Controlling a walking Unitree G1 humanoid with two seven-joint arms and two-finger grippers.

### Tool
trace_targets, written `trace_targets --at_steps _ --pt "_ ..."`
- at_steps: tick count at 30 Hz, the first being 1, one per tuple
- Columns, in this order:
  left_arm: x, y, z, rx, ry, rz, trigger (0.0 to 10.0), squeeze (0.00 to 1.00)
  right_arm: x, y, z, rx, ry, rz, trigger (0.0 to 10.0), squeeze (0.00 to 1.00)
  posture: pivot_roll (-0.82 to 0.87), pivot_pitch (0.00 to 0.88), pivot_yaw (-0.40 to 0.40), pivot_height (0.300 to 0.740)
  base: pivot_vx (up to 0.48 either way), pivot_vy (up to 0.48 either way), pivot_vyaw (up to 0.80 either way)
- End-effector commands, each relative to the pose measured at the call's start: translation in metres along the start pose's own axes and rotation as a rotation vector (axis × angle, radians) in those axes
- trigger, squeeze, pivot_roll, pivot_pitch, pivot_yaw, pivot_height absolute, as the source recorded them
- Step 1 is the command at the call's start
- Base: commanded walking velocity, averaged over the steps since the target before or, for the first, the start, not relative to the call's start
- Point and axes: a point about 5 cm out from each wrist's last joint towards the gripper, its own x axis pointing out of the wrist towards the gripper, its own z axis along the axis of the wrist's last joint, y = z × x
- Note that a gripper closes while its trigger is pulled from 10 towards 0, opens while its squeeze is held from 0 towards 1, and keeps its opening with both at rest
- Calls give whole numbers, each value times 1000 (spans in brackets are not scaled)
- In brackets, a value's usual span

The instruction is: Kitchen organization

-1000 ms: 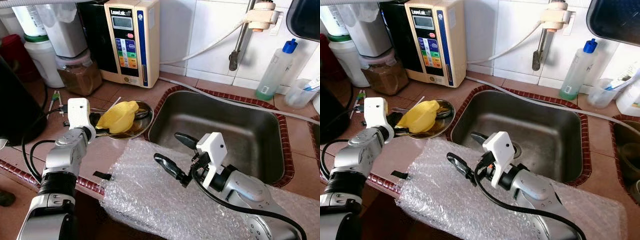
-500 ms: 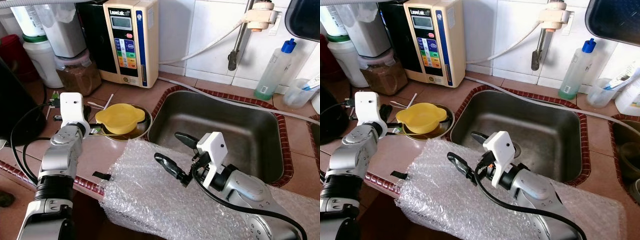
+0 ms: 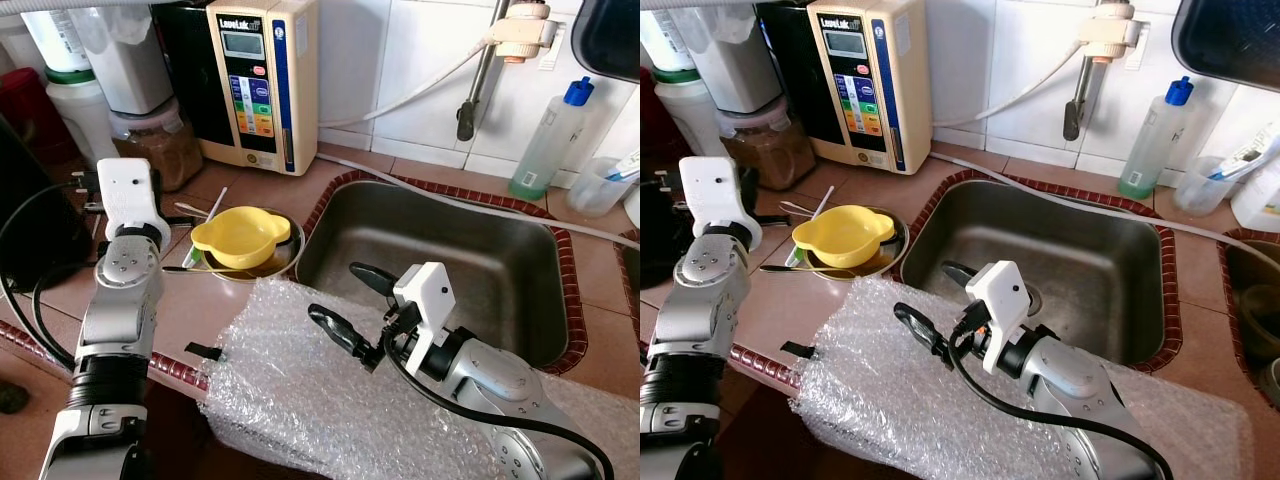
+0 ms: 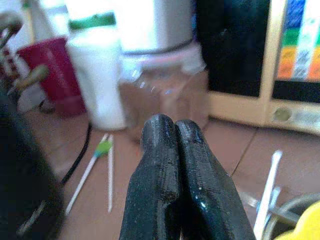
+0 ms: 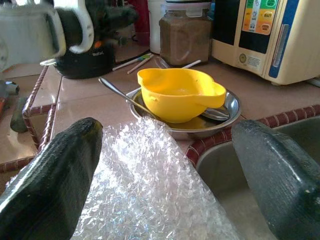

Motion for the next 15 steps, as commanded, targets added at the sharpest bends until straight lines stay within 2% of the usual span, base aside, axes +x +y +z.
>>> trace_targets --at_steps 1,4,8,9,10,11,12,15 --pt "-3 6 -2 -12 1 31 10000 1000 0 -1 2 -6 -6 0 10000 0 -108 0 61 740 0 0 0" --pt "-7 8 -11 -36 39 46 10000 1000 0 0 1 -5 -5 2 10000 0 -106 0 59 740 0 0 0" --pt "-12 3 -33 -96 172 11 10000 1000 1 0 1 -7 -2 7 10000 0 -104 0 56 740 0 0 0" --pt "-12 2 -34 -100 180 6 10000 1000 1 0 1 -7 -2 8 10000 0 -104 0 56 740 0 0 0" --pt "-11 -3 -35 -94 190 -60 10000 1000 1 1 1 -8 -2 8 10000 0 -103 0 55 740 0 0 0" --pt "-11 -3 -35 -94 190 -60 10000 1000 1 1 1 -8 -2 8 10000 0 -103 0 55 740 0 0 0" --pt "-9 -9 -36 -96 205 -134 10000 1000 1 1 1 -8 -1 9 10000 0 -103 0 55 740 0 0 0" --pt "-1 -5 -31 -101 212 -145 10000 1000 1 1 1 -6 -1 12 10000 0 -105 0 55 740 0 0 0"
